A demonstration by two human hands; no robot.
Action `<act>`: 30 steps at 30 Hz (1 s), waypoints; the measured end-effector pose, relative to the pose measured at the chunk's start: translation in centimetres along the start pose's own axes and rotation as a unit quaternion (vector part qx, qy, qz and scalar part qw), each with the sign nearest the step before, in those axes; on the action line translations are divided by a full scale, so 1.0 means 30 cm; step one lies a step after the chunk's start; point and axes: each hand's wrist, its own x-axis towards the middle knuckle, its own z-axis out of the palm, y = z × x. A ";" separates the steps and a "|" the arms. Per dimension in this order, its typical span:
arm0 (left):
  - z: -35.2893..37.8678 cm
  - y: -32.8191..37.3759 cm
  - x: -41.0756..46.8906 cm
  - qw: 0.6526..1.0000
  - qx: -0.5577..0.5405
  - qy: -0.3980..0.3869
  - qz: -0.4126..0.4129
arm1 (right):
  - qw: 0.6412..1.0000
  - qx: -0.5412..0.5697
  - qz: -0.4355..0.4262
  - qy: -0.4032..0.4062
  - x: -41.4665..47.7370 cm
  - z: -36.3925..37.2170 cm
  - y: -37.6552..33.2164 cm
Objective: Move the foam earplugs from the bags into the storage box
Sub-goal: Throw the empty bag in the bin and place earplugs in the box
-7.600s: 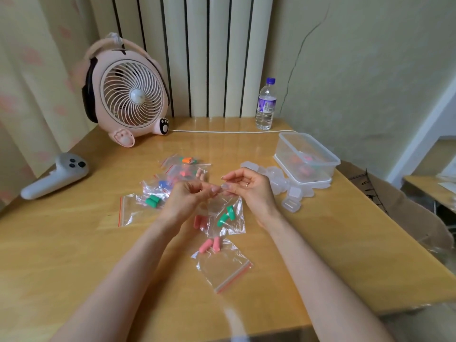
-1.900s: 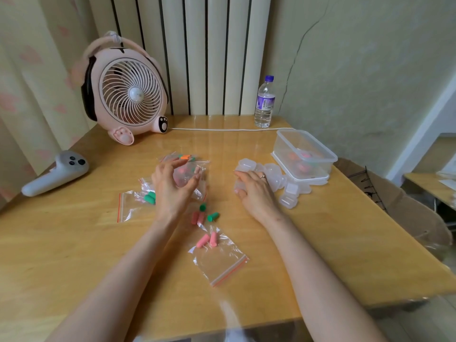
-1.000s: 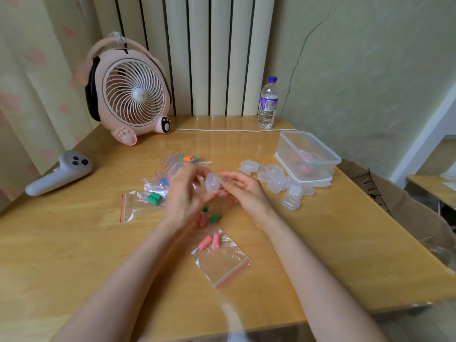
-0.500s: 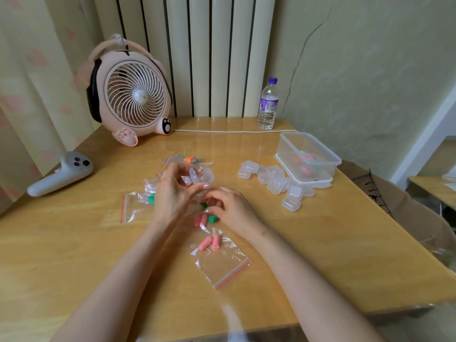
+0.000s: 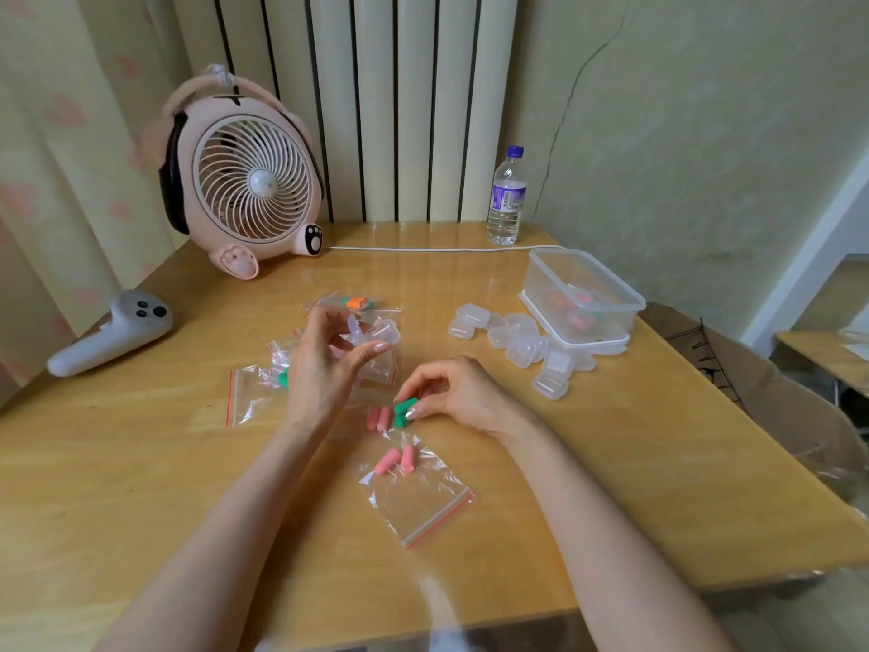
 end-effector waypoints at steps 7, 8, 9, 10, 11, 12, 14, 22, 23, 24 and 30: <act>-0.003 -0.012 0.002 0.999 -0.019 -0.028 -0.008 | 1.000 -0.001 0.001 0.004 -0.016 -0.026 -0.014; -0.002 -0.010 0.003 0.999 -0.021 -0.036 -0.006 | 0.999 0.026 -0.012 0.033 -0.016 -0.041 -0.018; 0.000 -0.009 0.004 0.999 -0.026 -0.047 -0.005 | 0.995 0.060 -0.028 0.071 -0.016 -0.060 -0.023; 0.003 -0.008 0.004 0.998 -0.030 -0.063 -0.005 | 0.989 0.093 -0.047 0.108 -0.016 -0.076 -0.027; 0.008 -0.009 0.002 0.996 -0.031 -0.084 -0.003 | 0.982 0.113 -0.066 0.139 -0.015 -0.086 -0.030; 0.012 -0.008 -0.001 0.994 -0.030 -0.109 -0.001 | 0.977 0.116 -0.080 0.160 -0.014 -0.087 -0.033; 0.025 -0.008 -0.011 0.987 -0.032 -0.159 -0.001 | 0.977 0.078 -0.089 0.176 -0.010 -0.068 -0.033; 0.032 0.023 -0.024 0.982 -0.034 -0.185 0.021 | 0.975 -0.114 -0.077 0.175 -0.009 -0.025 -0.024; 0.034 0.023 -0.025 0.981 -0.039 -0.187 0.018 | 0.973 -0.112 -0.080 0.187 -0.006 -0.026 -0.020; 0.035 0.025 -0.028 0.981 -0.046 -0.190 0.016 | 0.971 -0.110 -0.078 0.200 -0.002 -0.026 -0.015; 0.034 0.036 -0.031 0.980 -0.052 -0.190 0.012 | 0.978 -0.055 -0.012 0.200 0.007 -0.031 -0.003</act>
